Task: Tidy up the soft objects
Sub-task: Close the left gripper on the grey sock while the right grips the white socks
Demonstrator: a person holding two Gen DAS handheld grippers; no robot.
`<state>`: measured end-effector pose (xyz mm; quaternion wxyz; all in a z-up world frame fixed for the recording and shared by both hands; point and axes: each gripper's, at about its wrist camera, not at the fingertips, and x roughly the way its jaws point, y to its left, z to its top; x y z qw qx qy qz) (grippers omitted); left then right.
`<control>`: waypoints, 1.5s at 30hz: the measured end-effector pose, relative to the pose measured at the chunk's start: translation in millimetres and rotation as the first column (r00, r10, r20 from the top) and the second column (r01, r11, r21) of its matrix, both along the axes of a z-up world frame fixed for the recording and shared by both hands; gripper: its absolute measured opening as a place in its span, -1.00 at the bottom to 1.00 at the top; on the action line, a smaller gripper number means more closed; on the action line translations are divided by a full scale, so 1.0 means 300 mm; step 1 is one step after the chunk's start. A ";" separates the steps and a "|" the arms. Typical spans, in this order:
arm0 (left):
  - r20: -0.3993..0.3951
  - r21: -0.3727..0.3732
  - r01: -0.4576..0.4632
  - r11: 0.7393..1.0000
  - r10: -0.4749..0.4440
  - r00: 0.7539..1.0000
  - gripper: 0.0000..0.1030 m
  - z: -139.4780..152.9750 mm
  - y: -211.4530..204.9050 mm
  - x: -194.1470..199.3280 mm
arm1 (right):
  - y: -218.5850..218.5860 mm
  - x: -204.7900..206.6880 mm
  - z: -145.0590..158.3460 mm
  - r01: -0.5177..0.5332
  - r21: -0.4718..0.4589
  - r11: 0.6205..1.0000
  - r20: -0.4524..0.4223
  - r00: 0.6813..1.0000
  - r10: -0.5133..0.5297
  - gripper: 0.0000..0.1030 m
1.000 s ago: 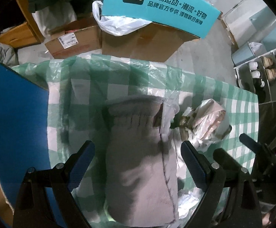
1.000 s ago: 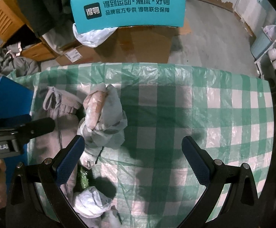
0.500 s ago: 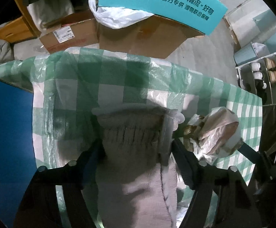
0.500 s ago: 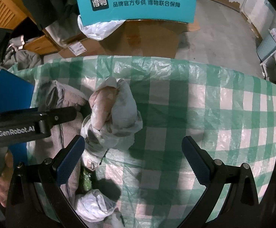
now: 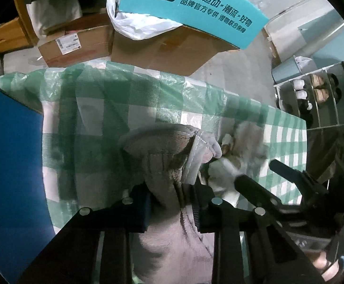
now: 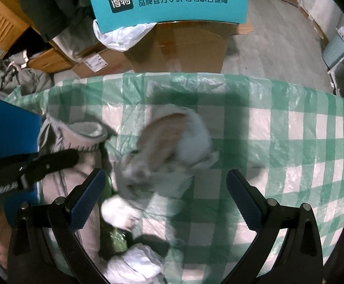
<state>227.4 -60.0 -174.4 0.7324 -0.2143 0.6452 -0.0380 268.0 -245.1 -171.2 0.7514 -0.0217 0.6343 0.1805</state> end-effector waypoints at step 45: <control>0.246 0.063 0.106 0.992 -0.119 0.962 -0.59 0.348 0.022 -0.214 | 0.034 -0.190 0.228 -0.127 -0.059 0.990 0.139 0.981 0.134 -0.19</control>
